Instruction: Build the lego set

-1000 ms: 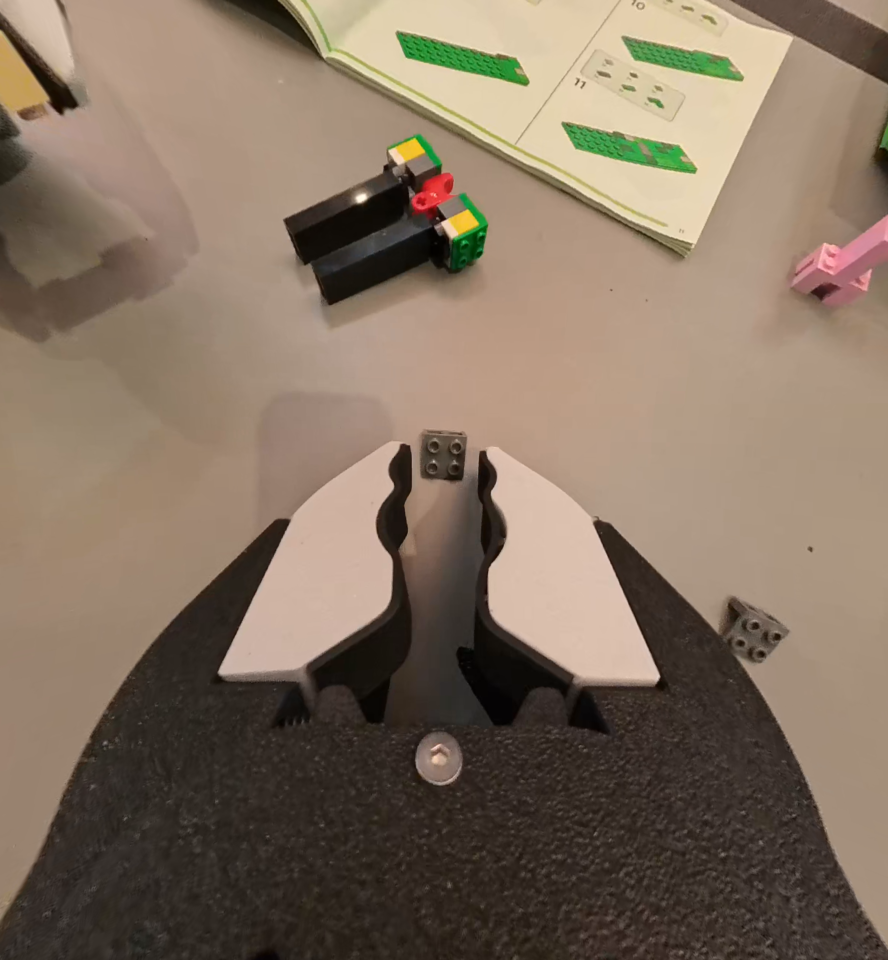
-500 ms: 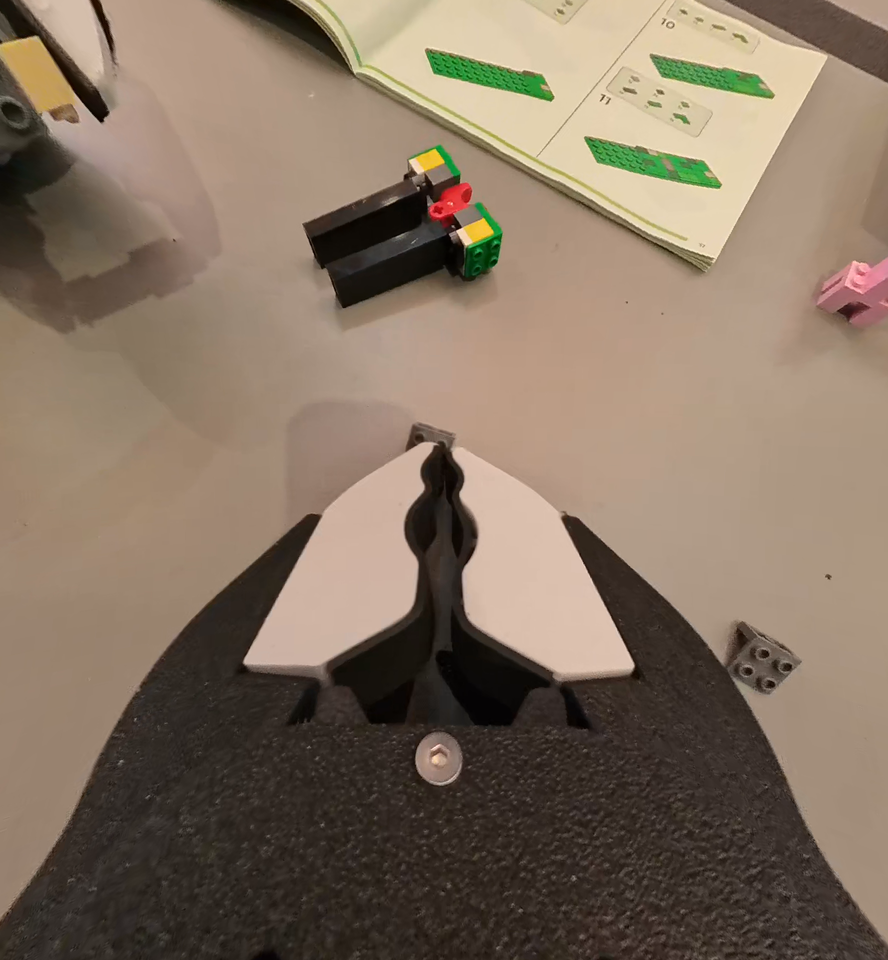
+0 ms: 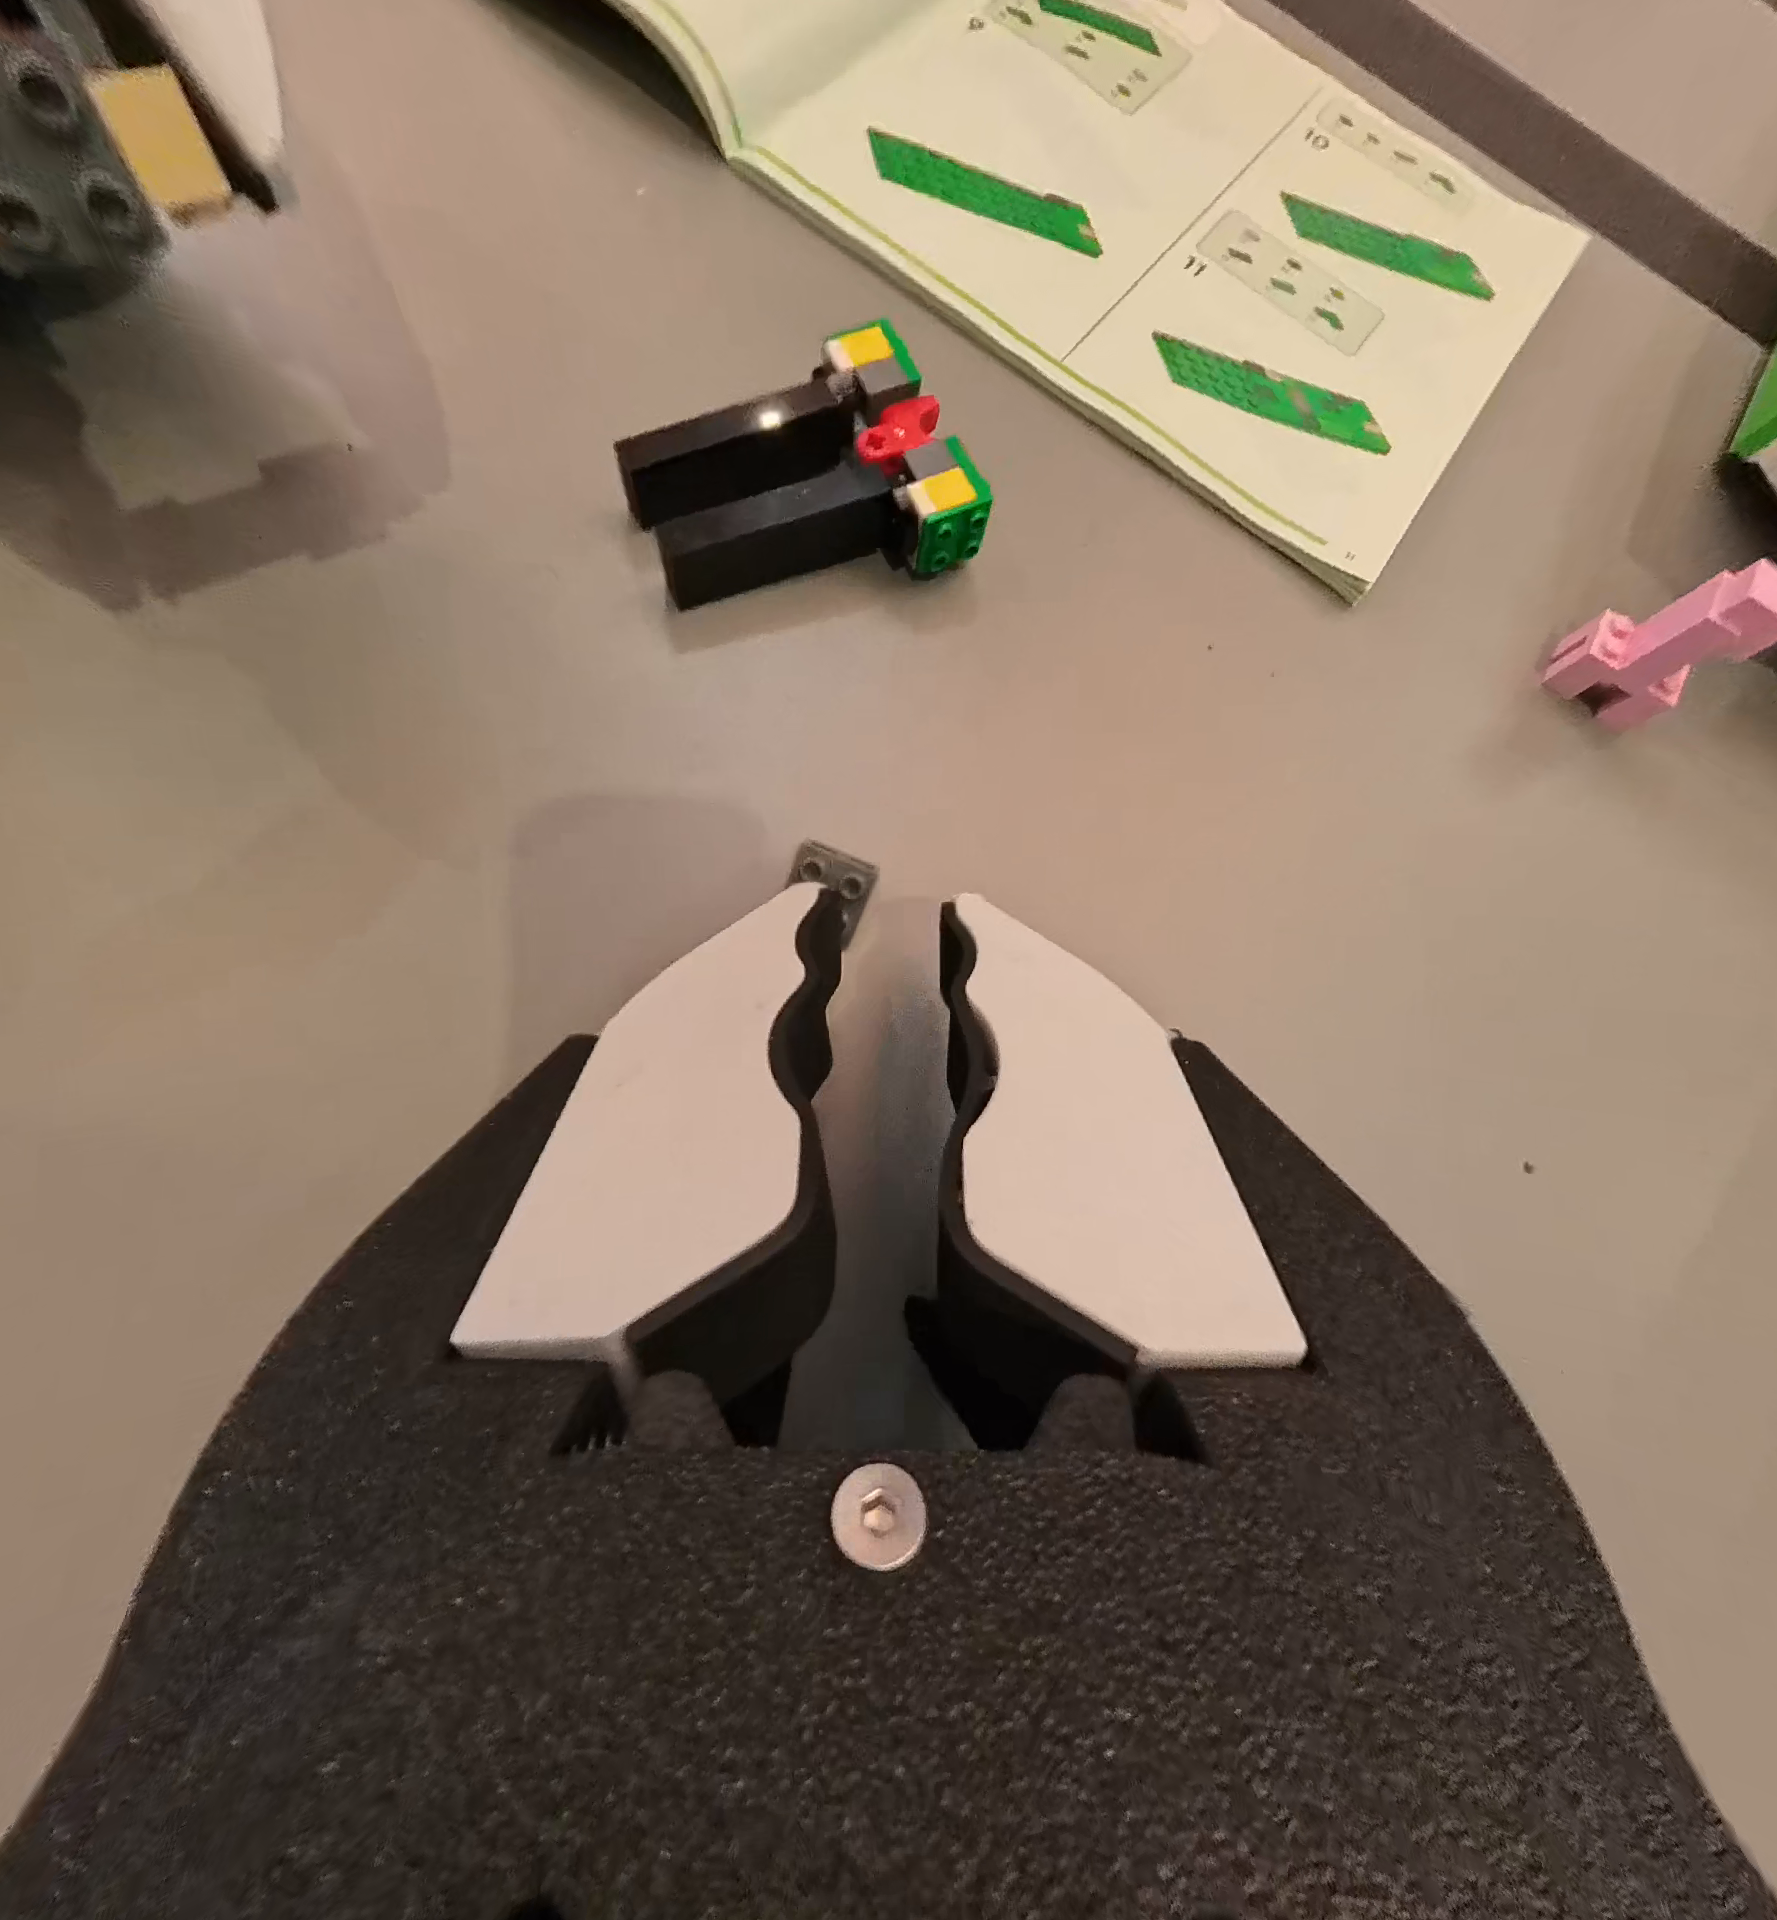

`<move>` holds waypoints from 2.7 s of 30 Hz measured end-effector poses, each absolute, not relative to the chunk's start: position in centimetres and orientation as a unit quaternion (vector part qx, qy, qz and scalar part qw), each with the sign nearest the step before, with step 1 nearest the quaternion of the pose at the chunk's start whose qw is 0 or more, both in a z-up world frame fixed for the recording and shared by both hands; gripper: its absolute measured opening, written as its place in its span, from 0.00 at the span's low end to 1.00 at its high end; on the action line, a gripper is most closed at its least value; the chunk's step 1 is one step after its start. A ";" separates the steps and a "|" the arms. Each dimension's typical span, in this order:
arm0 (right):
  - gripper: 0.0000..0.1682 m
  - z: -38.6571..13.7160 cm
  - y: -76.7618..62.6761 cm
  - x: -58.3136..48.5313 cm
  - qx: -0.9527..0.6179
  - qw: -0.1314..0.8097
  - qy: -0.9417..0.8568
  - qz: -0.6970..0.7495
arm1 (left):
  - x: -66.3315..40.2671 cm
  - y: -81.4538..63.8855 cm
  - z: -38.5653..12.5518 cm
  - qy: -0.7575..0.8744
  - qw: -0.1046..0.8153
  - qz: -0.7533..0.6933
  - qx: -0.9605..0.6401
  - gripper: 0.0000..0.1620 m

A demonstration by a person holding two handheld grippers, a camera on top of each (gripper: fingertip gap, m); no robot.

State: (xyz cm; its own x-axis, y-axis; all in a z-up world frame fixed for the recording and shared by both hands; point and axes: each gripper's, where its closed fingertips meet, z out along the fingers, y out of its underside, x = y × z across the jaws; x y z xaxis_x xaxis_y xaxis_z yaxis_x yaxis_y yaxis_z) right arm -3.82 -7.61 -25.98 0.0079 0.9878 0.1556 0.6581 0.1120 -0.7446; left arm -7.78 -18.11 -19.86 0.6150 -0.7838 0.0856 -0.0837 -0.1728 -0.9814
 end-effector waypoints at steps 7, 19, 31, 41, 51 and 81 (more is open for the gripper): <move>0.14 -26.8 -8.3 -4.2 -0.679 0.299 -0.609 0.282 | -7.8 -18.1 -19.9 0.309 0.564 -0.309 -0.701 0.35; 0.13 -27.6 -8.4 -3.9 -0.698 0.292 -0.614 0.225 | -7.8 -18.0 -19.9 0.308 0.564 -0.308 -0.701 0.35; 0.09 -27.6 -8.3 -4.0 -0.693 0.301 -0.617 0.219 | -7.8 -18.0 -20.0 0.309 0.564 -0.306 -0.702 0.35; 0.09 -24.3 -9.8 -5.0 -0.628 0.346 -0.627 0.304 | -8.4 -17.9 -18.8 0.270 0.583 -0.349 -0.682 0.35; 0.09 -16.8 -17.2 -6.8 -0.486 0.324 -0.679 0.444 | -8.6 -18.3 -17.2 0.241 0.609 -0.398 -0.642 0.35; 0.09 -15.0 -19.0 -7.5 -0.410 0.214 -0.832 0.307 | -7.0 -18.4 -15.2 0.209 0.671 -0.413 -0.579 0.35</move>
State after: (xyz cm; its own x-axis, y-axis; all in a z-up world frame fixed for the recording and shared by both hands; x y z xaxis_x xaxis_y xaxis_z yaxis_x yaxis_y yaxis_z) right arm -7.46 -18.97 -14.97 -0.5728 0.8129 0.1051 0.5502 0.4764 -0.6858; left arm -6.99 -18.42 -15.22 0.5721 -0.7961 0.1972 0.3114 -0.0116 -0.9502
